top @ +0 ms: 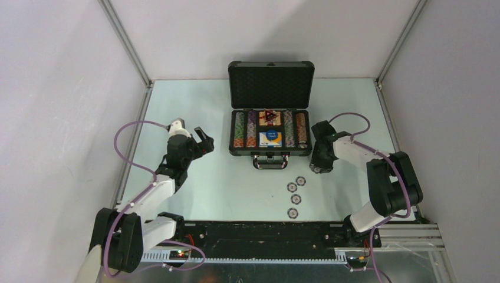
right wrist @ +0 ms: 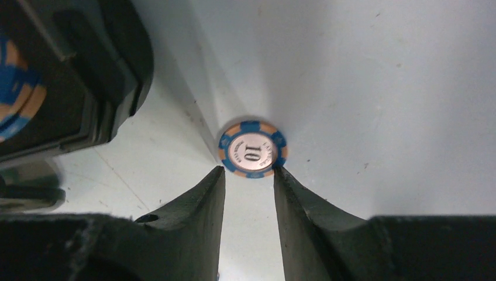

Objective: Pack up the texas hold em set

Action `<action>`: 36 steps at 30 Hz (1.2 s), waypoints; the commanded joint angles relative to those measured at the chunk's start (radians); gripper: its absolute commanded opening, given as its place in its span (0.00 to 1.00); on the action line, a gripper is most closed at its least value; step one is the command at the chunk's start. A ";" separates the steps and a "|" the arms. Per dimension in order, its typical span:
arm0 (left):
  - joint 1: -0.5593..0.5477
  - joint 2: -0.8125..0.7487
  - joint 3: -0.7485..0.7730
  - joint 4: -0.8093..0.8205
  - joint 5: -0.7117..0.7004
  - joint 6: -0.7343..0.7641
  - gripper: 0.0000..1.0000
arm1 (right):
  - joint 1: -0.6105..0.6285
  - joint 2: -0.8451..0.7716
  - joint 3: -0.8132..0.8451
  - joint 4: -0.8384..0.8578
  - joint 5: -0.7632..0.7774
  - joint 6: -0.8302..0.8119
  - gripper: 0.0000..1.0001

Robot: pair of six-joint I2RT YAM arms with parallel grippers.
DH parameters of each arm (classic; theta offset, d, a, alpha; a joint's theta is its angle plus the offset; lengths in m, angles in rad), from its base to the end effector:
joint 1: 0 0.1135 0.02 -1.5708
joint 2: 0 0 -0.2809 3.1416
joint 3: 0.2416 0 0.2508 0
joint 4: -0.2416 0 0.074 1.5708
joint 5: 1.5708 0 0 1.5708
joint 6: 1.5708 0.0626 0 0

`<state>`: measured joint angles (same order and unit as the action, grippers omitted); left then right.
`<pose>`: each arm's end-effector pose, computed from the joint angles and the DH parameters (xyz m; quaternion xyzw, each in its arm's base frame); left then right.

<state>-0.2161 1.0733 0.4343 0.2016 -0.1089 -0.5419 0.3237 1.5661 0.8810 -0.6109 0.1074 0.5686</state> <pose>0.2365 -0.0449 0.2056 -0.1654 0.8265 -0.1557 0.5150 0.2697 0.0834 0.1557 0.1281 0.9808 0.0110 0.1463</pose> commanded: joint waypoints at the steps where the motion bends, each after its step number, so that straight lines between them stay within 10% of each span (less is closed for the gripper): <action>1: -0.007 0.007 0.035 0.039 0.003 0.008 0.98 | 0.038 -0.041 0.022 -0.035 0.032 -0.001 0.42; 15: -0.008 0.003 0.033 0.039 0.001 0.012 0.98 | -0.002 0.019 0.028 -0.016 0.045 -0.026 0.62; 36: -0.008 0.010 0.032 0.041 0.001 0.014 0.98 | -0.008 0.119 0.059 0.000 0.035 -0.056 0.54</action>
<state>-0.2161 1.0801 0.4343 0.2016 -0.1085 -0.5419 0.3058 1.6424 0.9447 -0.6300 0.1322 0.5186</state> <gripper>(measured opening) 0.985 0.564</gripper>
